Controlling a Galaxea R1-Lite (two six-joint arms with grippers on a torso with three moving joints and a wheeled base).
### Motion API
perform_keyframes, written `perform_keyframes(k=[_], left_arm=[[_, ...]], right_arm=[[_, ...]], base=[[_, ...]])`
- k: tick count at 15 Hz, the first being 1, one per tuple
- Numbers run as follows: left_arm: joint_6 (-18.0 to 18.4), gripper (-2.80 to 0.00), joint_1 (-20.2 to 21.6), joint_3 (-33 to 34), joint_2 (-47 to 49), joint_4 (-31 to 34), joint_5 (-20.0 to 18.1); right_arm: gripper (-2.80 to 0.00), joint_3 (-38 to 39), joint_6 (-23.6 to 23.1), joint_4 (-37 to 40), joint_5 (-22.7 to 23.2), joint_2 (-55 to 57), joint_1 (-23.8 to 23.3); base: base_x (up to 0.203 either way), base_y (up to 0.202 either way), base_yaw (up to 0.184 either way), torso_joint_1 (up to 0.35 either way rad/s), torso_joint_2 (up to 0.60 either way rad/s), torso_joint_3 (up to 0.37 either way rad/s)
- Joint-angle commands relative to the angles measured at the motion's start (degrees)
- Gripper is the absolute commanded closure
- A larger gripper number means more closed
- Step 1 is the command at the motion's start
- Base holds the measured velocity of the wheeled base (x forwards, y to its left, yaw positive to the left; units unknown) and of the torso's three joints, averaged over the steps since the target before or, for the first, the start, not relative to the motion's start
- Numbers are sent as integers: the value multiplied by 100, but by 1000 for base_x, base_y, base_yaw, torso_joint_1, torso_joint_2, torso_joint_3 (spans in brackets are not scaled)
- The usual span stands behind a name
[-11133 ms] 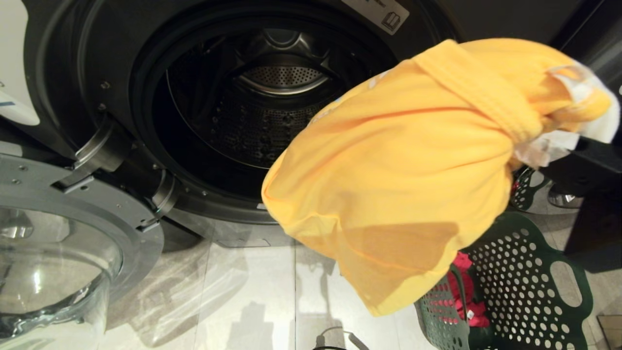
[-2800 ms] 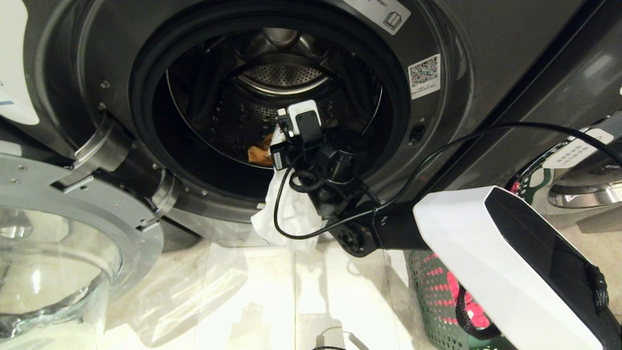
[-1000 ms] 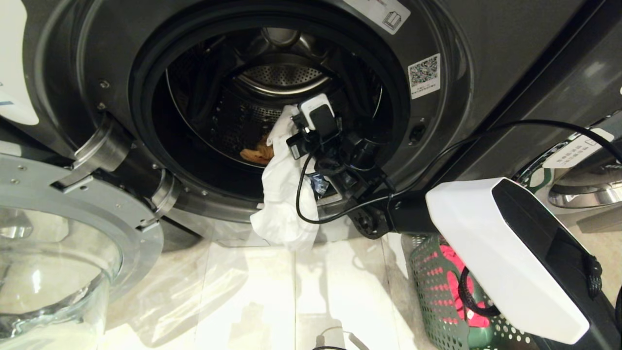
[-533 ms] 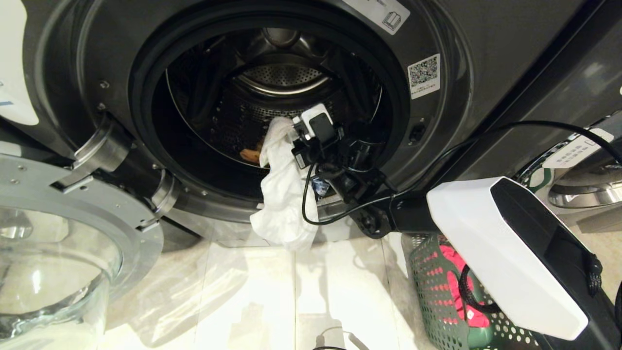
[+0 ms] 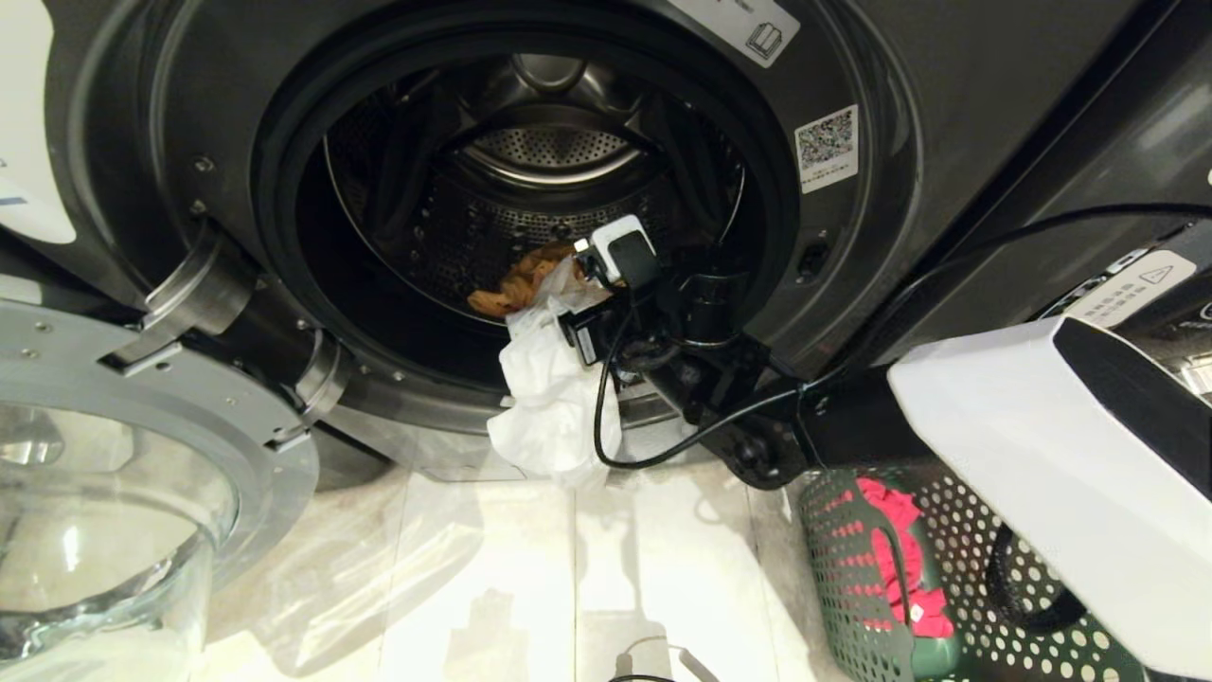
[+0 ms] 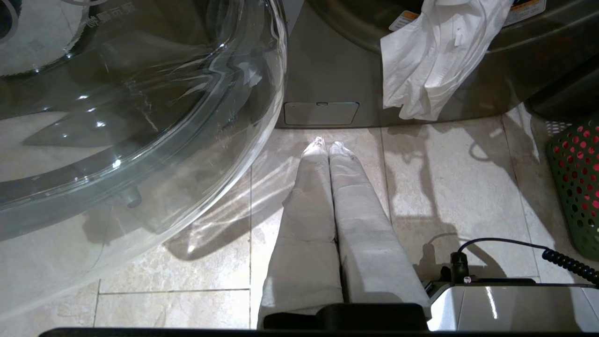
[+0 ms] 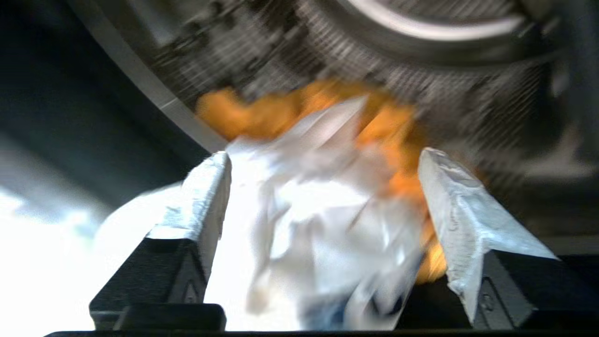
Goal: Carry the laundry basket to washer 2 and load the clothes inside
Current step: Place the clothes into the washing machine
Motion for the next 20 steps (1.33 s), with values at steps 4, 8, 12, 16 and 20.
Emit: perform_keyframes(k=[4,8,12,16,20], left_arm=[[-2,0,3,0,-1,-1,0],[-2,0,3,0,-1,-1,0],[-2,0,3,0,-1,3,0],[-2,0,3,0,-1,-1,0],[-2,0,3,0,-1,-1,0]], right_arm=[[-280,1888,1223,1596,-301,-1567,713],[-280,2097,2469,3396,-382,-1860,917],[-280,2001,2686,2966,-478,-964,917],[-280,1500,2462,2532,-962,-22,823],[-280,806,2418,2539,-1280,541,666]], base=[[0,0,0,0,0,0],[0,0,0,0,0,0],[0,0,0,0,0,0],[0,0,0,0,0,0],[0,0,0,0,0,0]])
